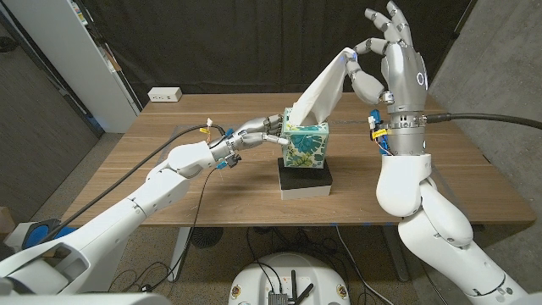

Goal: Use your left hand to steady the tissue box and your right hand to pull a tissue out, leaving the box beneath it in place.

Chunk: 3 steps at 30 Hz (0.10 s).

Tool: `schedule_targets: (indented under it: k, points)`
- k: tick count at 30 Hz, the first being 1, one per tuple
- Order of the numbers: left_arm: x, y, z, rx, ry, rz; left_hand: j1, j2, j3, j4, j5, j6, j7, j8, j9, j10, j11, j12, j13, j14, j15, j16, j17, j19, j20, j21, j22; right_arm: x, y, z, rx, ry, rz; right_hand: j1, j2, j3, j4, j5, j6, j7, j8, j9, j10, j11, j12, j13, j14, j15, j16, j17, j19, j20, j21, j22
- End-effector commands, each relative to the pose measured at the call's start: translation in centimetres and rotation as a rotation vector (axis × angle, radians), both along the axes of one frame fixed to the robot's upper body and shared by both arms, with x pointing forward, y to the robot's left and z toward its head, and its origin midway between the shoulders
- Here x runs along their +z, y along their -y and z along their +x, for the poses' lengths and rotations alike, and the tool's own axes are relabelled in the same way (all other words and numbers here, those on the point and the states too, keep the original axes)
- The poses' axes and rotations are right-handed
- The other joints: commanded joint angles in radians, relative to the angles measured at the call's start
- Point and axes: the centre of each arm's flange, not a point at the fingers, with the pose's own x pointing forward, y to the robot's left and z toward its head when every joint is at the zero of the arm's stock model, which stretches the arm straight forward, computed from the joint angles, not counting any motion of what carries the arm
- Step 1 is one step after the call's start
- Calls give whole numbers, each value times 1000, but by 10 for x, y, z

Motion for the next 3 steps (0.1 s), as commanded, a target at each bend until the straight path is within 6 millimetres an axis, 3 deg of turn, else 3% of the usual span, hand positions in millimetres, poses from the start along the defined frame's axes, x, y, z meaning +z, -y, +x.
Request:
schedule_targets:
  k: [1, 3]
  points:
    - [-3, -3, -4, -1, -10, -10, -37, 46, 102, 95, 4, 3, -6, 8, 53, -1, -2, -4, 4, -3, -29, 1, 2, 1, -6, 5, 4, -4, 0, 1, 21, 103, 72, -1, 7, -6, 2, -3, 7, -10, 0, -1, 16, -5, -1, 4, 10, -71, -1, 3, -2, -37, -3, 2]
    - [-3, -2, -4, 6, -6, -8, -37, 46, 102, 95, 4, 2, -7, 8, 53, -1, -1, -4, 4, -3, -29, 1, 2, 1, -5, 5, 4, -3, 2, 3, 40, 62, 44, -2, 7, -8, 2, -4, 8, -10, -1, -2, 19, -3, 0, 4, 12, -74, 0, 3, -2, -39, -2, 2]
